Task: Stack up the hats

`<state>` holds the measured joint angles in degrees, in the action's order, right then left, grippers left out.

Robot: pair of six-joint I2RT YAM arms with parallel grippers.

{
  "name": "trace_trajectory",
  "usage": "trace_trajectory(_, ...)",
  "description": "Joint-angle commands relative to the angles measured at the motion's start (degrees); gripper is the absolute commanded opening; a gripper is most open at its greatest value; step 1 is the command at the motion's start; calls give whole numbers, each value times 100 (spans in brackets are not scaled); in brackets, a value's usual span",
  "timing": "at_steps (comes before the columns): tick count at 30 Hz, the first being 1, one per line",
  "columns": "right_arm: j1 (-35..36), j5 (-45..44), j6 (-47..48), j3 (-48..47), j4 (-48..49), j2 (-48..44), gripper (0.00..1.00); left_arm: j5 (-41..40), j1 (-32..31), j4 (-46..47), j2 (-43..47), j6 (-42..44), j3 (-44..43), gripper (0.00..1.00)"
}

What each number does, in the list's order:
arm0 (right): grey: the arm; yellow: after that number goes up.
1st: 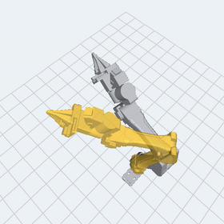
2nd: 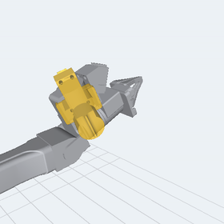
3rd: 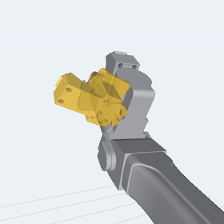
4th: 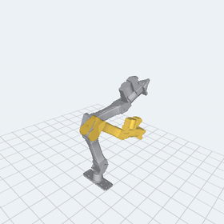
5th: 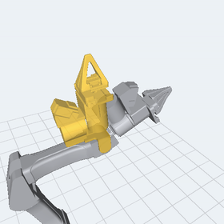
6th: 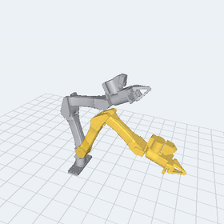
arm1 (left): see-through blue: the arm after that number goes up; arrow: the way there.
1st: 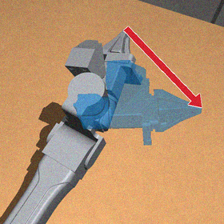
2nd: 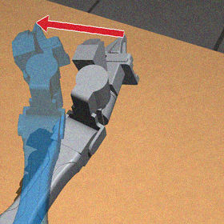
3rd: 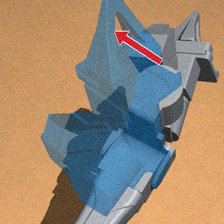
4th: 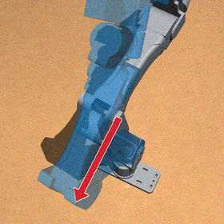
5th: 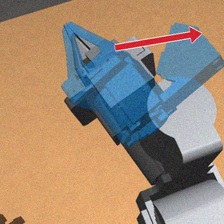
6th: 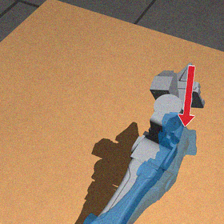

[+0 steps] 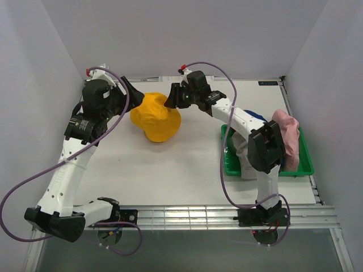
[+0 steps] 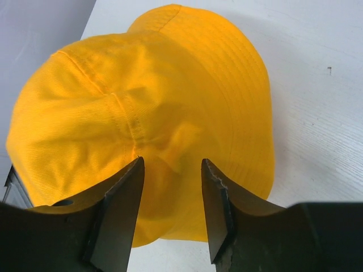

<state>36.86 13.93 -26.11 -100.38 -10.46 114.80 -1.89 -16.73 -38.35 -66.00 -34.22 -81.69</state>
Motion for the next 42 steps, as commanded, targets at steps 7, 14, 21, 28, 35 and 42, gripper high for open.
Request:
trace_trajectory(7,-21,-347,167,-605,-464,-757,60,171,-6,108,201,178,22,88)
trace_trajectory(14,-47,-1848,527,-256,-2117,-1924,62,698,-6,135,245,284,-110,91)
trace_trajectory(21,-74,-3518,441,1783,-3504,-4377,64,1295,-6,231,351,310,-5,91)
trace_trajectory(28,-83,-4021,1,3199,-4297,-5661,67,1753,-14,337,395,284,232,91)
trace_trajectory(35,-144,-4188,-17,3762,-4403,-5584,71,1833,-6,284,395,319,312,91)
trace_trajectory(42,-206,-4408,88,3859,-4333,-5302,74,1806,-14,222,474,337,382,91)
